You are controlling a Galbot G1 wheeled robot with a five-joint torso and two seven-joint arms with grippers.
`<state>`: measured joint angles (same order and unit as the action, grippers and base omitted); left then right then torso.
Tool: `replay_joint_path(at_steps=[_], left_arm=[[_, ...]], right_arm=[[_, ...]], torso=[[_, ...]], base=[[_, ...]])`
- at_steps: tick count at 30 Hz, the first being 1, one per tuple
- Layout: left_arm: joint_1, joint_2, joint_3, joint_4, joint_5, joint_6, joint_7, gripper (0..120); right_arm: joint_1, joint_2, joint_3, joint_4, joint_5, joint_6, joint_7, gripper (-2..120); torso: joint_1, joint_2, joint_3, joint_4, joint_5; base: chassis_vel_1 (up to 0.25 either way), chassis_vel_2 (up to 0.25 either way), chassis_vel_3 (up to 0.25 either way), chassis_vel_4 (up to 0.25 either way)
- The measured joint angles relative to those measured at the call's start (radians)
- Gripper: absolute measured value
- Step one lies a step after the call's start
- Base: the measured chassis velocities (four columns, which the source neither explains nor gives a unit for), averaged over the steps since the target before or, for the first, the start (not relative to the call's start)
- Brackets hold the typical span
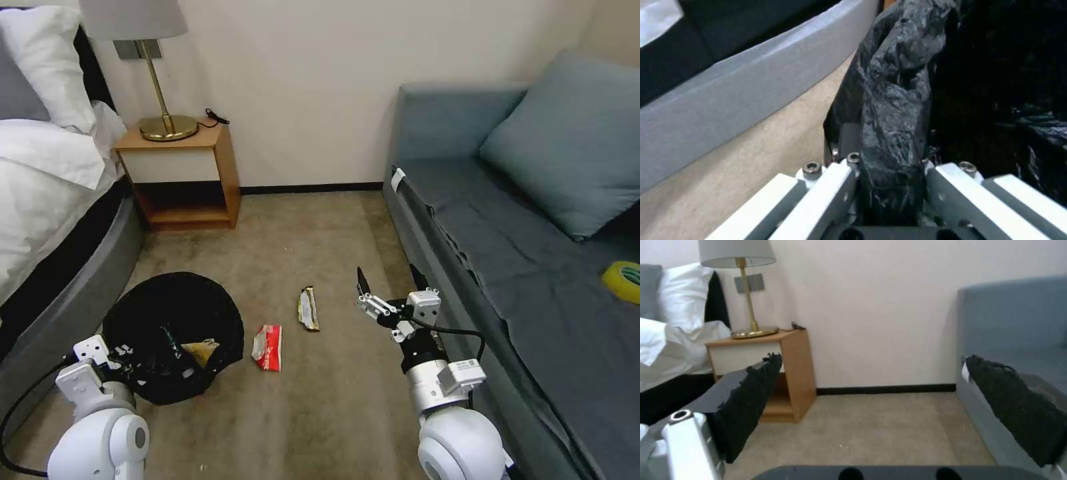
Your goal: Pick up the trash bin, then pick up the garbage on the floor and place it into the trash bin.
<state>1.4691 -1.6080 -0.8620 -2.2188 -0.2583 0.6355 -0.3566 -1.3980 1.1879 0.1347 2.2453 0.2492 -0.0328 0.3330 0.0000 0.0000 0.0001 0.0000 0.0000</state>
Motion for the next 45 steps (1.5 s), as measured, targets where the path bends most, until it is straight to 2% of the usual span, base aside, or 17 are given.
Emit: replay_joint_path(at_steps=[24, 28, 29, 32, 36, 37, 38, 42, 45], left_arm=[[0.004, 0.0, -0.004, -0.004, 0.0, -0.005, -0.001, 3], [0.007, 0.0, -0.007, -0.008, 0.0, -0.005, -0.001, 3], [0.007, 0.0, -0.007, -0.008, 0.0, -0.005, -0.001, 3], [0.011, 0.0, -0.009, -0.014, 0.0, -0.005, -0.001, 3], [0.011, 0.0, -0.008, -0.015, 0.0, -0.005, -0.002, 3], [0.01, 0.0, -0.008, -0.014, 0.001, -0.005, -0.003, 3], [0.008, 0.0, -0.002, -0.012, 0.002, -0.005, -0.002, 3], [0.009, 0.0, -0.001, -0.009, 0.003, -0.007, -0.001, 3], [0.014, 0.0, -0.004, -0.009, 0.005, -0.01, -0.001, 3]], right_arm=[[0.068, -0.016, -0.06, -0.034, 0.033, -0.018, 0.013, 100], [0.207, -0.045, -0.124, -0.066, 0.188, -0.084, 0.055, 100], [0.207, -0.045, -0.124, -0.066, 0.188, -0.084, 0.055, 100], [0.404, -0.078, -0.233, -0.166, 0.321, -0.163, 0.12, 100], [0.51, -0.081, -0.302, -0.245, 0.428, -0.221, 0.154, 100], [0.553, -0.081, -0.335, -0.279, 0.476, -0.244, 0.171, 100], [0.622, -0.077, -0.395, -0.329, 0.552, -0.28, 0.203, 100], [0.701, -0.062, -0.465, -0.383, 0.635, -0.315, 0.24, 100], [0.806, -0.021, -0.58, -0.472, 0.746, -0.369, 0.283, 100]], torso=[[0.0, 0.0, 0.0, -0.0002, 0.0], [0.0, 0.0, 0.0, -0.0003, 0.0], [0.0, 0.0, 0.0, -0.0003, 0.0], [0.0, 0.0, 0.0, 0.0001, -0.0002], [0.0, 0.0, 0.0, 0.0007, 0.0001], [0.0, 0.0, 0.0, -0.0004, 0.0], [0.0, 0.0, 0.0, -0.0002, -0.0004], [0.0, 0.0, 0.0, -0.0001, 0.0], [0.0, 0.0, 0.0, 0.0001, -0.0005]], base=[[-0.102, 0.104, 0.108, -0.105], [-0.047, 0.049, 0.049, -0.052], [0.0, 0.0, 0.0, 0.0], [0.0, 0.0, 0.0, 0.0], [0.0, 0.0, 0.0, 0.0], [0.0, 0.0, 0.0, 0.0], [0.0, 0.0, 0.0, 0.0], [0.0, 0.0, 0.0, 0.0], [0.0, 0.0, 0.0, 0.0]])
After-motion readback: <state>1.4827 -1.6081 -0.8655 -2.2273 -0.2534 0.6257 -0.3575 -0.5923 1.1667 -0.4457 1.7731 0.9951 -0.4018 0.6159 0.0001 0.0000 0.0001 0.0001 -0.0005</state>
